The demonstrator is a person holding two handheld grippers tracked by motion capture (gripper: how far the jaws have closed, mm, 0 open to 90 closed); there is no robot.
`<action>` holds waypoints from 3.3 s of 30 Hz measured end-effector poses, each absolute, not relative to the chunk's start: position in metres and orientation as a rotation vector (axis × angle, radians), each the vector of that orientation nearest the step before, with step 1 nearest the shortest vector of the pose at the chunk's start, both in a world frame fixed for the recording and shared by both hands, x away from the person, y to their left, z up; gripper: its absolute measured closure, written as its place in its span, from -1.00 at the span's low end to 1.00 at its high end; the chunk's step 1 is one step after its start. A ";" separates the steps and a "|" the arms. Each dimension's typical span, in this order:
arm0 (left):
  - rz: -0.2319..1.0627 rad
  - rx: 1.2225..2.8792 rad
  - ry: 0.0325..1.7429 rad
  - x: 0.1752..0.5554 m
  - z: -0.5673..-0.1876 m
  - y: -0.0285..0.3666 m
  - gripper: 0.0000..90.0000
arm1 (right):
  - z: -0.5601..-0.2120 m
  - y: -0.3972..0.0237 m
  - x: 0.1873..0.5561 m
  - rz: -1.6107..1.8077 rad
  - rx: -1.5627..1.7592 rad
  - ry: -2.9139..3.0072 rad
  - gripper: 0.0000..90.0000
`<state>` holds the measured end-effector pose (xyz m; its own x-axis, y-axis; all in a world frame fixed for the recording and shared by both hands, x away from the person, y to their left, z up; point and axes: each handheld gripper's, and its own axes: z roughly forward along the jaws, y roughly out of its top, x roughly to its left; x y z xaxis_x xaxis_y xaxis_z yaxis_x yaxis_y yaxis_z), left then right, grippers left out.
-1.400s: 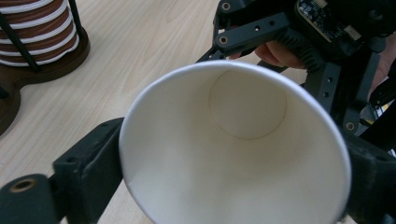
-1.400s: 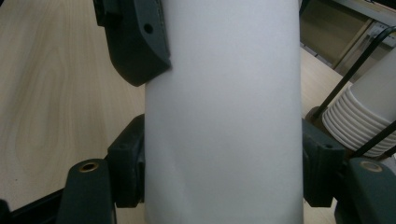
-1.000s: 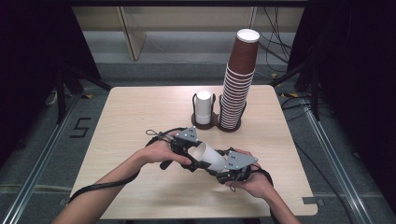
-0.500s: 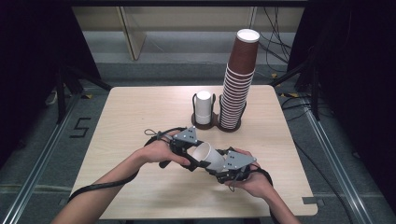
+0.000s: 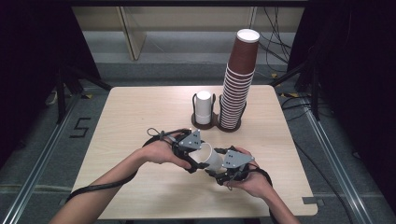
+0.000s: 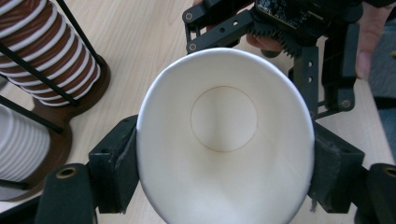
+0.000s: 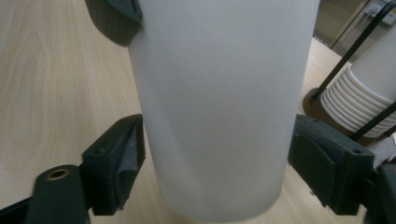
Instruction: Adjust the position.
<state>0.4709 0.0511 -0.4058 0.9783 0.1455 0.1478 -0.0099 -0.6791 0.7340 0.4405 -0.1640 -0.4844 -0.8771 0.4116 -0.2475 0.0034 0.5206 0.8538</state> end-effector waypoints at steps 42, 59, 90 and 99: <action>0.366 2.662 -0.128 0.465 -0.397 0.052 -0.49 | -0.482 -0.132 0.453 1.340 0.237 2.472 -0.40; 0.338 2.636 -0.149 0.464 -0.396 0.048 -0.48 | -0.484 -0.126 0.451 1.393 0.250 2.502 -0.27; 0.425 2.081 0.313 0.434 -0.422 0.107 -0.86 | -0.487 -0.184 0.433 1.584 0.519 2.339 -0.28; 0.453 1.969 0.457 0.424 -0.451 0.128 -0.87 | -0.492 -0.183 0.426 1.562 0.572 2.357 -0.29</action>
<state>0.4239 0.1277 -0.4510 0.8573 0.5020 0.1141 0.1186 -0.4082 0.9052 0.4255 -0.1833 -0.4922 -0.8900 0.4560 0.0038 0.1813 0.3461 0.9205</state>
